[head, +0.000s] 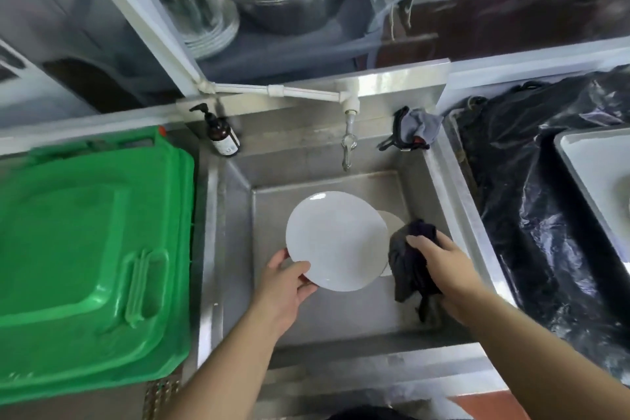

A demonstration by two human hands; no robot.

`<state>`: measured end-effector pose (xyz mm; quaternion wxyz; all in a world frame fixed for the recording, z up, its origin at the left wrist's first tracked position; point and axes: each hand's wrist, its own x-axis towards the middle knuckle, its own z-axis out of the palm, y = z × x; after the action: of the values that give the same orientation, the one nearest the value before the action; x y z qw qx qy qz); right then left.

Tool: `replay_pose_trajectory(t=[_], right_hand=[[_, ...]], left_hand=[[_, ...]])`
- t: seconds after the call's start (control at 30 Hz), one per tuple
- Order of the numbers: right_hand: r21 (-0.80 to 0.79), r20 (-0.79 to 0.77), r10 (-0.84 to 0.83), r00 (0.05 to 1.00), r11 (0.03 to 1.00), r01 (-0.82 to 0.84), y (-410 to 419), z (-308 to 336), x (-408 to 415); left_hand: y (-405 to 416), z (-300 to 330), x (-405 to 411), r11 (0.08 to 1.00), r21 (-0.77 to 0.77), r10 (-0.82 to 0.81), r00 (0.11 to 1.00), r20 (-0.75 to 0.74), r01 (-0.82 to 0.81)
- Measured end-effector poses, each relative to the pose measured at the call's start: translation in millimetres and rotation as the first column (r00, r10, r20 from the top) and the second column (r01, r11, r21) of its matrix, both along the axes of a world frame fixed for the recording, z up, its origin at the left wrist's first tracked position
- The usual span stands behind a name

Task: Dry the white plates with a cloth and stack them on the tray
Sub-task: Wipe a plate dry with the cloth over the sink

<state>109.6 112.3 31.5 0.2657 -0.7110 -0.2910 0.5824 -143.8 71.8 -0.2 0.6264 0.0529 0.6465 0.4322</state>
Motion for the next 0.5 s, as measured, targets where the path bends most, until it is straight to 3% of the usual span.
replay_pose_trajectory(t=[0.1,0.17,0.27,0.4,0.5], right_hand=[[0.225,0.08,0.142,0.987,0.962,-0.157,13,41,-1],[0.386,0.227,0.247,0.942,0.865,-0.32,19,68,0],[0.502,0.528,0.362,0.768,0.596,-0.626,28,100,2],[0.503,0.793,0.305,0.527,0.159,-0.849,46,126,0],[0.42,0.885,0.205,0.418,0.036,-0.907,56,139,-8]], left_hand=[[-11,35,7,0.996,0.082,0.02,1.0,-0.022,-0.018],[-18,56,13,0.992,0.124,0.031,0.999,-0.04,-0.026],[-28,86,26,0.981,0.183,0.066,0.996,-0.053,-0.056],[-35,126,41,0.952,0.293,0.113,0.992,-0.048,-0.094],[-37,153,46,0.924,0.37,0.12,0.992,-0.041,-0.096]])
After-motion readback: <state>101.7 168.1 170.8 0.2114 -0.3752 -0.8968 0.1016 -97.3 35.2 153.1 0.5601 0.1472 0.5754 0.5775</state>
